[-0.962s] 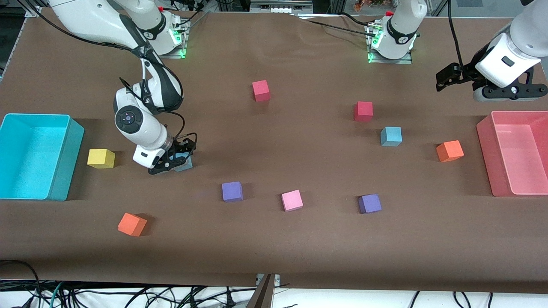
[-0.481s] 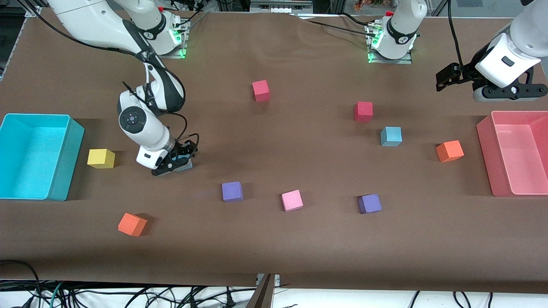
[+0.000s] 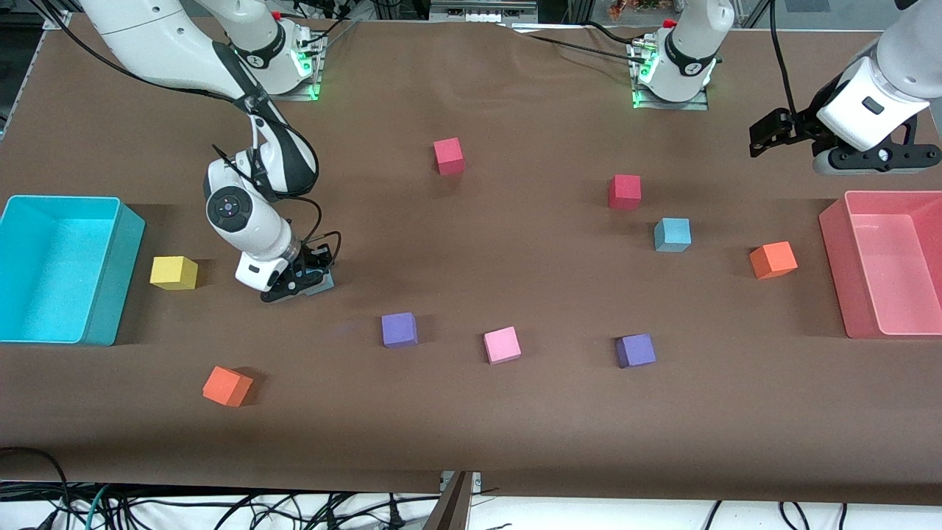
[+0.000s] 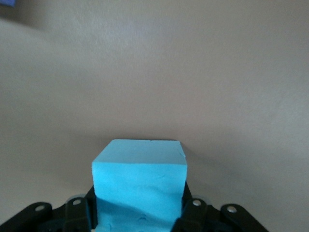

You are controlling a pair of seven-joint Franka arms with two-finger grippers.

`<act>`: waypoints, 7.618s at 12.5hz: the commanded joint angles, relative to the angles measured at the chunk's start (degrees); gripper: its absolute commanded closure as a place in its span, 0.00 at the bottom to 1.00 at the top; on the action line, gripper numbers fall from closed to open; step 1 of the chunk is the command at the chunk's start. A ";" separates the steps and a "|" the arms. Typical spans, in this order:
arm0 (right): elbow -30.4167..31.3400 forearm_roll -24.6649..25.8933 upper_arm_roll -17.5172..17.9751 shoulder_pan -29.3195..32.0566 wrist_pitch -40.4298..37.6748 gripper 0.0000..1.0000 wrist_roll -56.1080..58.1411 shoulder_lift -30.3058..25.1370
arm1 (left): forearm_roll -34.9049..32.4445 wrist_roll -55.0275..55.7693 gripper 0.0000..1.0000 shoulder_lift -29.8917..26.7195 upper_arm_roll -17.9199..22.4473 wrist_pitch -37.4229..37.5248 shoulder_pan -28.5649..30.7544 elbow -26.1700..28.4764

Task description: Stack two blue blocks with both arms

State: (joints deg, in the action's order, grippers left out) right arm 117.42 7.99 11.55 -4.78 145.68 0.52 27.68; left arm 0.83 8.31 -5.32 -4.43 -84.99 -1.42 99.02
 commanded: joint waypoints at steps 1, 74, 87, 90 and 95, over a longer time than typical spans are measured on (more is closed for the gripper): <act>-2.62 -1.21 0.31 0.13 -7.12 0.75 -1.56 -3.59 | -0.83 -1.02 0.00 -0.22 0.12 0.09 0.10 0.20; -11.16 -111.26 -6.63 -29.76 6.46 0.00 114.97 12.13 | 2.34 43.09 1.00 38.96 -7.53 -22.76 -24.06 -23.59; -9.94 -111.44 -6.46 -29.76 5.85 0.00 122.79 12.13 | 2.25 47.94 1.00 52.60 -3.05 -24.08 -34.00 -34.16; -9.50 -111.53 -6.46 -29.76 5.06 0.00 122.88 11.96 | 2.07 48.64 1.00 54.09 -2.52 -25.65 -35.14 -34.25; -8.79 -111.53 -6.46 -29.67 4.44 0.00 123.15 11.52 | 1.99 49.78 1.00 54.89 -2.52 -26.19 -35.94 -34.16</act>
State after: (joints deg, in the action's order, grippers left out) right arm 107.90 -102.09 5.48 -34.05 150.94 122.09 39.71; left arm 2.71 57.29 48.42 -8.06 -111.48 -36.31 67.18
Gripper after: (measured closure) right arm 0.000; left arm 0.476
